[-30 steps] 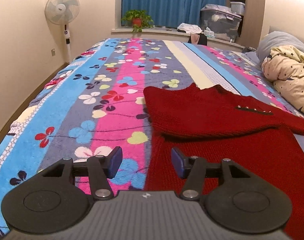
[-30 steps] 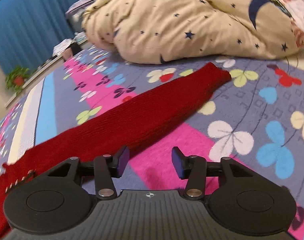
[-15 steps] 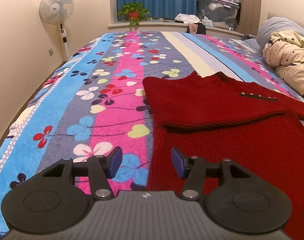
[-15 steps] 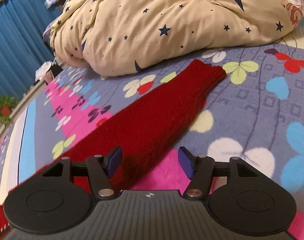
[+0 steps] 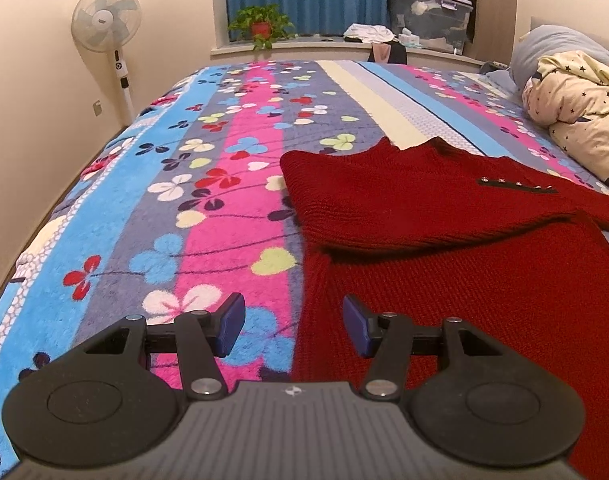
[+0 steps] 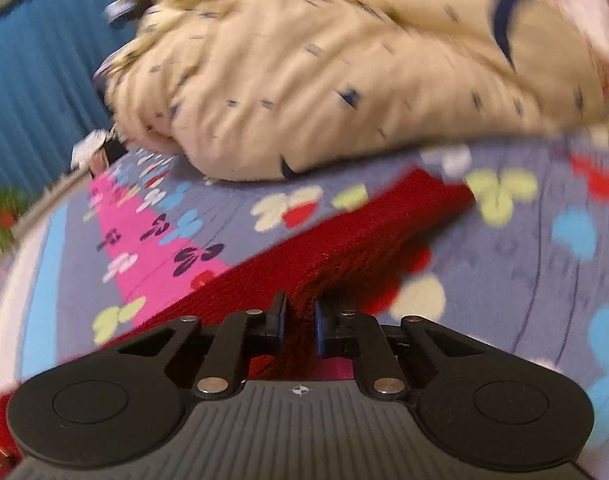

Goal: Fold small clothes
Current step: 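Move the right gripper to the other sleeve cuff and grasp it, then fold the held sleeve across the sweater body with the right gripper, release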

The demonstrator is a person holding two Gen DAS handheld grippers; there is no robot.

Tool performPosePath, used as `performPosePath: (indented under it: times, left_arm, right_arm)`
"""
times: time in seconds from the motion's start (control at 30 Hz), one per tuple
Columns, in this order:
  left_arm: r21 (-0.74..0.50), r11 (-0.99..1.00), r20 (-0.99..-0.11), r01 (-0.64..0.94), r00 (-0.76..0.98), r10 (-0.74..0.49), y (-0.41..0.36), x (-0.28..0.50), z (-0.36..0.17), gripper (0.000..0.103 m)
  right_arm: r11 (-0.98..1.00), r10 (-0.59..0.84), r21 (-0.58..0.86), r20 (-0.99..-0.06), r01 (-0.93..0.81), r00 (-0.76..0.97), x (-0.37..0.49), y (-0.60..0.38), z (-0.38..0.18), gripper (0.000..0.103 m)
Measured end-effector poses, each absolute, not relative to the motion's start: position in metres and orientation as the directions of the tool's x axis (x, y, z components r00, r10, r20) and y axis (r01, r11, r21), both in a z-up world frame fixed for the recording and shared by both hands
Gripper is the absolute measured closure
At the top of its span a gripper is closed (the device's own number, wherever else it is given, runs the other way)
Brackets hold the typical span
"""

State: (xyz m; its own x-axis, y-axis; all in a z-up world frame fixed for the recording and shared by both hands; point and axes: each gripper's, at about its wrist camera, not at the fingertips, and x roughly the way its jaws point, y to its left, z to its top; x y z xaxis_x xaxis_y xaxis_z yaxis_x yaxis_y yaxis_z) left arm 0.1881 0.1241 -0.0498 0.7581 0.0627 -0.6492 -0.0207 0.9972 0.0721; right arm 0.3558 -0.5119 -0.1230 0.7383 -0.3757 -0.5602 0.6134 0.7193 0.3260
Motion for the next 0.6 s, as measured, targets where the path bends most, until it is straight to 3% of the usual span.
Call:
performPosePath:
  times: [0.1, 0.23, 0.4, 0.5, 0.57, 0.6]
  left_arm:
    - [0.069, 0.998, -0.642, -0.012, 0.764, 0.054, 0.122, 0.187, -0.048, 0.043]
    - [0.056, 0.998, -0.634, -0.011, 0.772, 0.044, 0.121, 0.186, -0.044, 0.043]
    - [0.048, 0.999, -0.621, -0.021, 0.782, 0.046, 0.124, 0.183, -0.039, 0.043]
    - [0.028, 0.999, -0.608, -0.039, 0.792, 0.048, 0.130, 0.181, -0.033, 0.043]
    - [0.013, 0.999, -0.605, -0.050, 0.795, 0.048, 0.134, 0.180, -0.030, 0.043]
    - [0.009, 0.998, -0.607, -0.054, 0.793, 0.049, 0.136, 0.180, -0.030, 0.043]
  right_arm:
    - [0.785, -0.436, 0.197, -0.498, 0.588, 0.749, 0.365, -0.483, -0.099, 0.090]
    - [0.885, -0.437, 0.003, -0.341, 0.466, 0.832, 0.374, -0.404, -0.056, 0.090]
    - [0.969, -0.163, -0.216, -0.188, 0.121, 0.968, 0.361, -0.250, -0.015, 0.090]
    - [0.944, 0.062, -0.303, -0.223, -0.129, 0.973, 0.342, -0.154, -0.017, 0.090]
    - [0.900, 0.184, -0.328, -0.314, -0.288, 0.931, 0.329, -0.097, -0.038, 0.087]
    - [0.872, 0.224, -0.332, -0.381, -0.359, 0.897, 0.325, -0.075, -0.053, 0.077]
